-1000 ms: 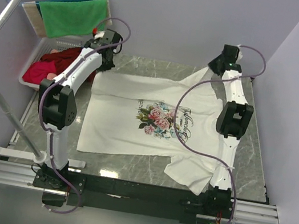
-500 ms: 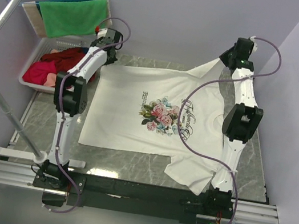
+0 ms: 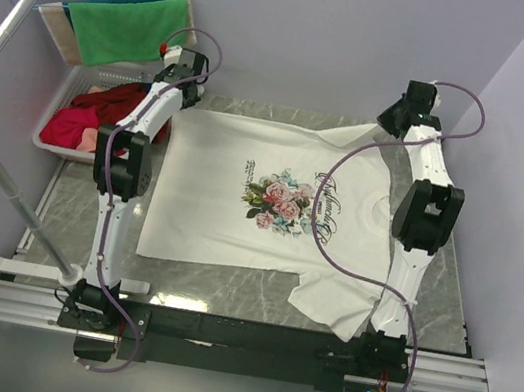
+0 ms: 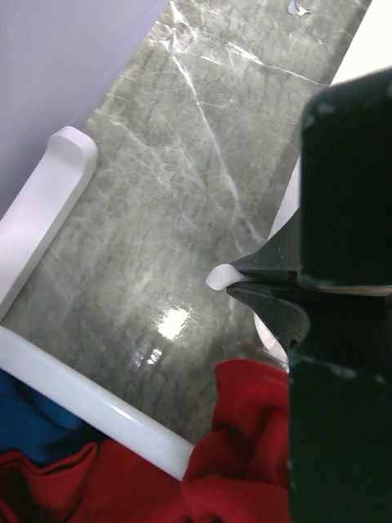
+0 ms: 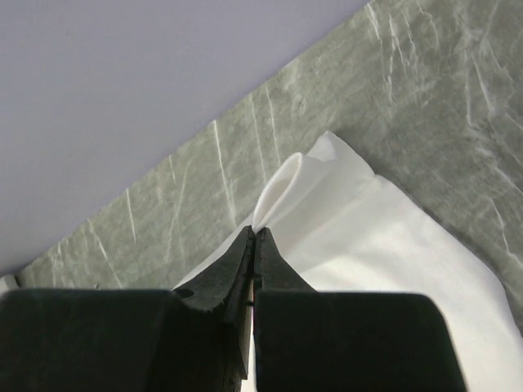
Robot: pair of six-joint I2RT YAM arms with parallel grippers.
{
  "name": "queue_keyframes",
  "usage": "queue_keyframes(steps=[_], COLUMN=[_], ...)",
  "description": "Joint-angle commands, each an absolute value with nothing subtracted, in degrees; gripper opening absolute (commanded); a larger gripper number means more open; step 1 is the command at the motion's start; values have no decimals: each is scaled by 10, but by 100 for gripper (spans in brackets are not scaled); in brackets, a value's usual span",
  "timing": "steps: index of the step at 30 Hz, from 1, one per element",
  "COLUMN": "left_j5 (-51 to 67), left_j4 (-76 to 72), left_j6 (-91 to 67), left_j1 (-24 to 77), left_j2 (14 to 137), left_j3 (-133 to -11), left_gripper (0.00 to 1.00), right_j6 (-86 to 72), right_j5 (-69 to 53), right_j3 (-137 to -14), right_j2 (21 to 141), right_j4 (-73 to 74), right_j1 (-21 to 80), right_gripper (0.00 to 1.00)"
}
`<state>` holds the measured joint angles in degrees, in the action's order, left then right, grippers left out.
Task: Fold and stack the t-shirts
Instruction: Fold the tshirt
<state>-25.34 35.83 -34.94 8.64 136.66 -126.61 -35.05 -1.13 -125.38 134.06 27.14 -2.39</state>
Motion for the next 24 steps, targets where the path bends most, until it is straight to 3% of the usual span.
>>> queue_keyframes(steps=[1,24], left_j5=[-260,-233], left_j4=[331,391], left_j6=[-343,-370], left_j1=[82,82], left_j2=[1320,1251], left_j3=[-1281,-1155], left_gripper=[1,1], right_j6=[-346,-386], right_j5=[-16,-19], right_j3=[-1226,-887], right_j2=[1263,1032], right_j4=[268,265], right_j1=[-25,-25], right_gripper=[0,0])
